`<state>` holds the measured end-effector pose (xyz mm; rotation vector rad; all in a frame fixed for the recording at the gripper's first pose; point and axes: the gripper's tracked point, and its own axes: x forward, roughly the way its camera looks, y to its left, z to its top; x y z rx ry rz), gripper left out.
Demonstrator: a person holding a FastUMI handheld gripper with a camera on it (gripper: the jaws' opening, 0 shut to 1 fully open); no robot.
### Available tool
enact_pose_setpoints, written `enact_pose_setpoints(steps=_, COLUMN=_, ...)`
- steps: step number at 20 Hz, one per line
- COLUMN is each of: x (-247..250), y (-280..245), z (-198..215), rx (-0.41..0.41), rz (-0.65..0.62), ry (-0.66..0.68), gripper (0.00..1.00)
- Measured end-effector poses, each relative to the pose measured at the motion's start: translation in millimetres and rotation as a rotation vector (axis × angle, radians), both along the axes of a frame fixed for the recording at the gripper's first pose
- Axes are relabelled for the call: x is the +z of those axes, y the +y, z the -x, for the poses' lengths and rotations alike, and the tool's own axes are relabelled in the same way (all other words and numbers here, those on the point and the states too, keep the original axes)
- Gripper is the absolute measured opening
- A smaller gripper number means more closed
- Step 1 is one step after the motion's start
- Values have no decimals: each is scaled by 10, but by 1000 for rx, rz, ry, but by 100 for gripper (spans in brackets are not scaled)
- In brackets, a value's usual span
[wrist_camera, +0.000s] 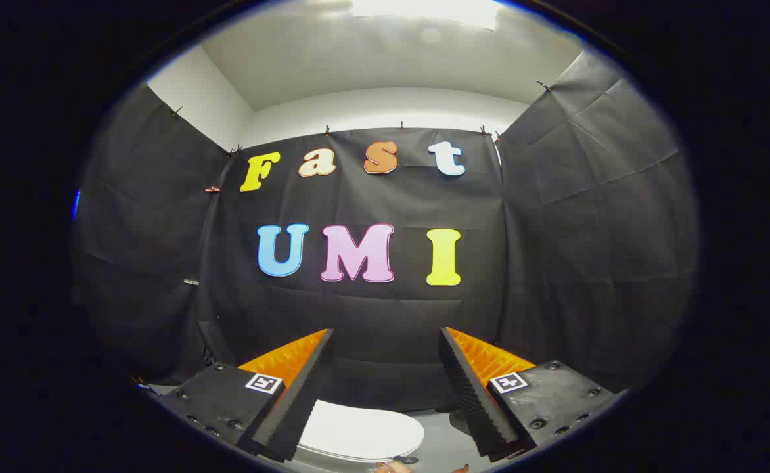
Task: Open the toilet lid.
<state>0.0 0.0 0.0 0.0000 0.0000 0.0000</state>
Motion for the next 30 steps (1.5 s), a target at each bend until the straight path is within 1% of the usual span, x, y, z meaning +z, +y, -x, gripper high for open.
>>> enact_pose_setpoints(steps=9, x=59, y=-25, z=26, rx=-5, rz=-18, ry=-19, gripper=99)
enact_pose_setpoints(steps=19, x=32, y=-32, z=33, rx=-3, rz=-14, ry=-8, gripper=99)
enact_pose_setpoints(steps=25, x=54, y=-54, z=16, rx=-15, rz=-13, ry=-12, gripper=99)
enact_pose_setpoints(steps=30, x=140, y=-80, z=-76, rx=-44, rz=-14, ry=-40, gripper=99)
